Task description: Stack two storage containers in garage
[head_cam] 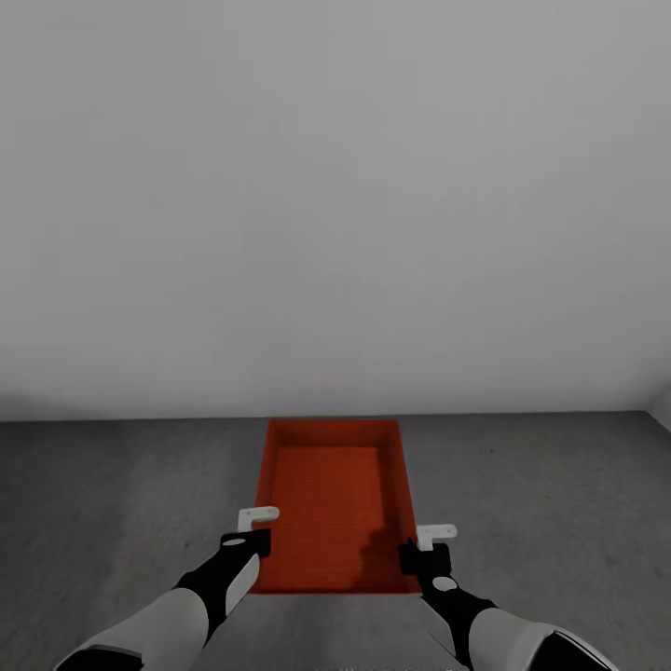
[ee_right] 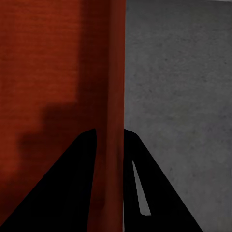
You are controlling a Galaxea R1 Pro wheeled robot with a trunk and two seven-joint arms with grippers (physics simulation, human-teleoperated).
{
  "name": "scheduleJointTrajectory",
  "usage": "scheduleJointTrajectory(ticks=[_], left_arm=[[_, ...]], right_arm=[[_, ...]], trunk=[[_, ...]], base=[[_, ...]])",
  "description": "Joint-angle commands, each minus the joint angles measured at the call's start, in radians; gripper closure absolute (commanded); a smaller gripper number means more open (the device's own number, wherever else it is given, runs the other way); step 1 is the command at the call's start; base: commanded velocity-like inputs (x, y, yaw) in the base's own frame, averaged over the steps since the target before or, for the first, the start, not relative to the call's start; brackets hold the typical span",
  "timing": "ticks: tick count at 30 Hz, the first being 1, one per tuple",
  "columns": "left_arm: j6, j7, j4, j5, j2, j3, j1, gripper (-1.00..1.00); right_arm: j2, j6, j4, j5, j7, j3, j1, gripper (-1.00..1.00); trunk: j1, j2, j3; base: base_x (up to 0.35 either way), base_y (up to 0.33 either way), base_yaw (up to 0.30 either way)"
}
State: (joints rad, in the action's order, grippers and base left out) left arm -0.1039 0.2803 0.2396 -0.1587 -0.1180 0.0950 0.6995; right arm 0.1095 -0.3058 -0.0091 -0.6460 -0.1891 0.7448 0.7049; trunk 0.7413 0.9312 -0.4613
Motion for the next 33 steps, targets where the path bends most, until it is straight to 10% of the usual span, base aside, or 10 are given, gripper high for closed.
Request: scheduleJointTrajectory(ticks=[1, 33], left_arm=[[-0.005, 0.007, 0.006, -0.009, 0.0, 0.008, 0.0, 1.0], [-0.005, 0.008, 0.006, -0.009, 0.0, 0.008, 0.0, 1.0]], right_arm=[[0.001, -0.001, 0.001, -0.012, -0.001, -0.061, 0.001, 1.0], [0.001, -0.001, 0.001, -0.012, -0.001, -0.061, 0.001, 1.0]], trunk=[[0.0, 0.001, -0.003], [0.0, 0.001, -0.054]], base=[[0.0, 0.0, 0.0], [0.0, 0.0, 0.0]])
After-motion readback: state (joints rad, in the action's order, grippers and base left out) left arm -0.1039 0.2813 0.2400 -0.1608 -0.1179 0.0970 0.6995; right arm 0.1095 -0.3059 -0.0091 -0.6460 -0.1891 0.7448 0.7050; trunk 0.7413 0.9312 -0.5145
